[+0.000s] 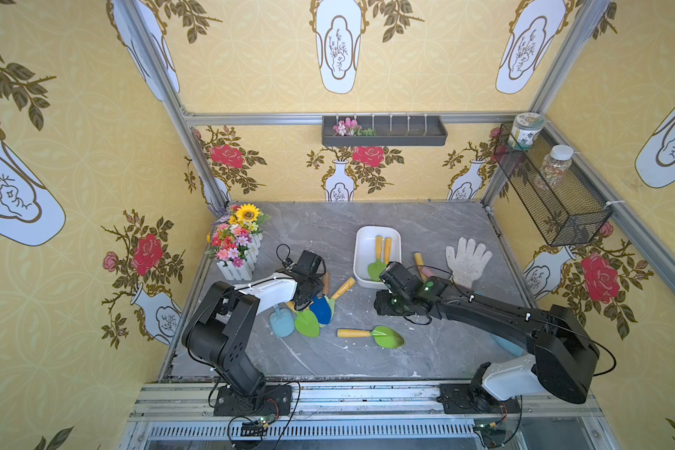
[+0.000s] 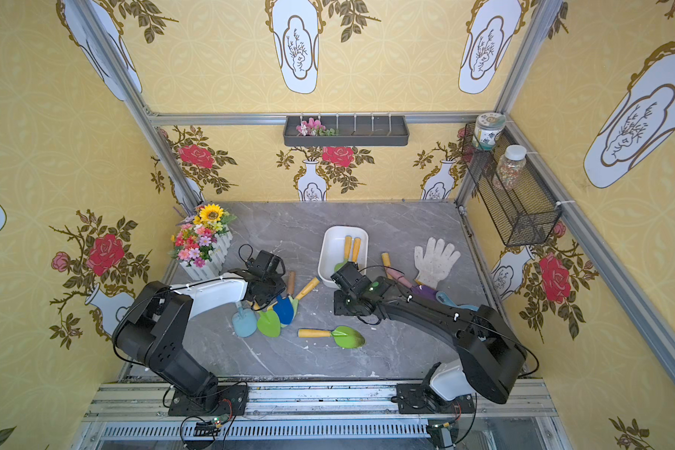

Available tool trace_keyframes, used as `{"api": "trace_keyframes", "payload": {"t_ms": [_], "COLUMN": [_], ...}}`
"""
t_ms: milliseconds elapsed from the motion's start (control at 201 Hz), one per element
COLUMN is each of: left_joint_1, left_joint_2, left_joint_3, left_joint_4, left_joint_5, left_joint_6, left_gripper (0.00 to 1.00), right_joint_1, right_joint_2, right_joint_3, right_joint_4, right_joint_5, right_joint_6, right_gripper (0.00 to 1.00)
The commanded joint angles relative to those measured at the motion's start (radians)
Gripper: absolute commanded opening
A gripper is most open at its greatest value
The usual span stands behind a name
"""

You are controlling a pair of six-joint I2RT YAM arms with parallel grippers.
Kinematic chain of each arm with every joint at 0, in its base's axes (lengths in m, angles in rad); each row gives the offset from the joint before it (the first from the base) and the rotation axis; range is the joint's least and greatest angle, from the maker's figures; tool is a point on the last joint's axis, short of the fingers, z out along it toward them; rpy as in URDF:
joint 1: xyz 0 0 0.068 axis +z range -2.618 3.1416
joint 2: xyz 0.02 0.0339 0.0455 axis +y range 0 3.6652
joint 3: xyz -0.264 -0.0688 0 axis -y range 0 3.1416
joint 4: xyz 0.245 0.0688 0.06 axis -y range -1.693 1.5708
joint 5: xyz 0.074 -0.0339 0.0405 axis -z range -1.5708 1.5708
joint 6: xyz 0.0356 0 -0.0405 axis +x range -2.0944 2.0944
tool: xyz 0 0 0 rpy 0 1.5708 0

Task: Put the shovel into the storage box
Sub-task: Pick up the shovel from the center of the board, then place the shovel in the storage box.

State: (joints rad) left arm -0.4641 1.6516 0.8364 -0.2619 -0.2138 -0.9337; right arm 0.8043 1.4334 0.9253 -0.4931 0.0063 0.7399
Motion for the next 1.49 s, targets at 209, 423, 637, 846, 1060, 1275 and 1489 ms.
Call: {"api": "trace_keyframes", "payload": {"t_ms": [209,423,637,846,1060,1275,1489], "left_joint_1": [0.001,0.001,0.001,0.001,0.001,-0.013,-0.056], "left_joint_2": [0.023,0.006,-0.044,-0.123,-0.161,-0.106,0.033], "left_joint_3": [0.006,0.012,0.037,0.06,0.124,0.248,0.435], "left_joint_4": [-0.019,-0.03,-0.071,-0.112,-0.115,-0.114,-0.115], "left_joint_5": [0.016,0.014,0.005,-0.005,0.046,0.1,0.146], "left_joint_6": [0.024,0.03,0.058,0.094,0.142,0.192,0.266], "left_gripper": [0.21,0.17,0.13,0.13,0.13,0.13,0.14], "right_joint_1": [0.001,-0.001,-0.002,-0.007,-0.025,-0.065,-0.103], "right_joint_2": [-0.009,-0.015,-0.016,-0.03,-0.048,-0.096,-0.163], "right_joint_3": [-0.001,0.002,0.024,0.037,0.056,0.032,-0.017], "right_joint_4": [0.013,0.009,-0.01,-0.022,-0.043,-0.061,-0.071], "right_joint_5": [0.024,0.027,0.036,0.043,0.055,0.052,0.046], "right_joint_6": [0.008,0.009,0.0,-0.004,-0.008,0.0,0.011], "right_gripper": [0.56,0.56,0.56,0.56,0.56,0.56,0.56]}}
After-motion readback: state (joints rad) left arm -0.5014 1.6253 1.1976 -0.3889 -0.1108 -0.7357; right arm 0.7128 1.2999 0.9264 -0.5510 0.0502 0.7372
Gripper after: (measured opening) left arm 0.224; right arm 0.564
